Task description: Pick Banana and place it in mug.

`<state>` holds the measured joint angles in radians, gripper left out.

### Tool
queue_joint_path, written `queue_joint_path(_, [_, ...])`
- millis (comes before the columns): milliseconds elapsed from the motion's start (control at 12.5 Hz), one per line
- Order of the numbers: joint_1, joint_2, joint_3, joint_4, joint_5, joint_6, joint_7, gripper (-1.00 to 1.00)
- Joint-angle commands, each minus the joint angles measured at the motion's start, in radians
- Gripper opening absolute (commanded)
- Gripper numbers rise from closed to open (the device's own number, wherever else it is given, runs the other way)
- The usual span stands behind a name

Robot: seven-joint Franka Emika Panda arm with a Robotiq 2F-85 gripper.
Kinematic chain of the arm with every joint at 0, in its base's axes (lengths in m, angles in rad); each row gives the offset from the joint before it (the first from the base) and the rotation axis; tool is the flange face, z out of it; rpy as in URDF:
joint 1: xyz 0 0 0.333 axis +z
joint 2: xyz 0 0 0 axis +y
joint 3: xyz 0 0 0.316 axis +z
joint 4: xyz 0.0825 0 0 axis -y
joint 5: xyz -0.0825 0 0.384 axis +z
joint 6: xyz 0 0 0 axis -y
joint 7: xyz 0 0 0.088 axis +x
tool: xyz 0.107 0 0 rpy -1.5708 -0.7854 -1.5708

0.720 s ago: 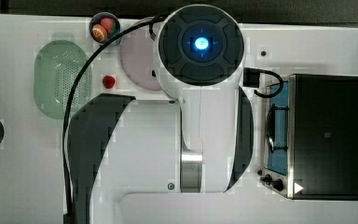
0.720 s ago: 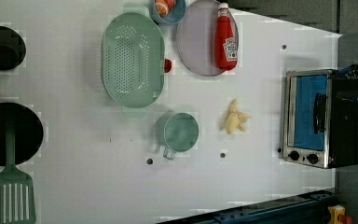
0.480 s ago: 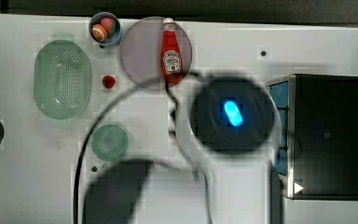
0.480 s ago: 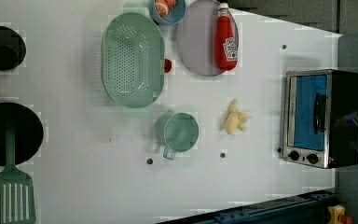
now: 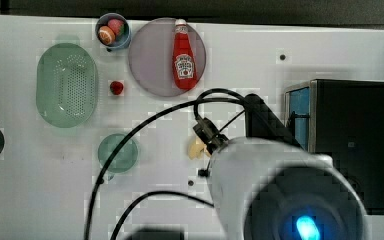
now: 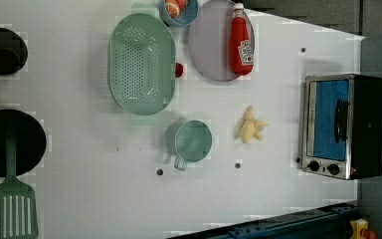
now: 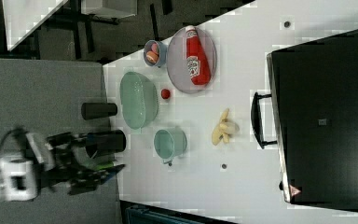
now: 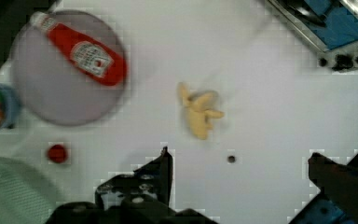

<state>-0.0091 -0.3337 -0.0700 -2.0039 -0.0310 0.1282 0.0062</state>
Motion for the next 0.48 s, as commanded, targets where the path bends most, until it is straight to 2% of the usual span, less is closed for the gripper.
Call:
queue_joint_path(80, [0.003, 0.159, 0.016, -0.148, 0.013, 0.161, -0.059, 1.0])
queue_joint_path(480, [0.003, 0.304, 0.032, -0.361, 0.013, 0.554, -0.083, 1.0])
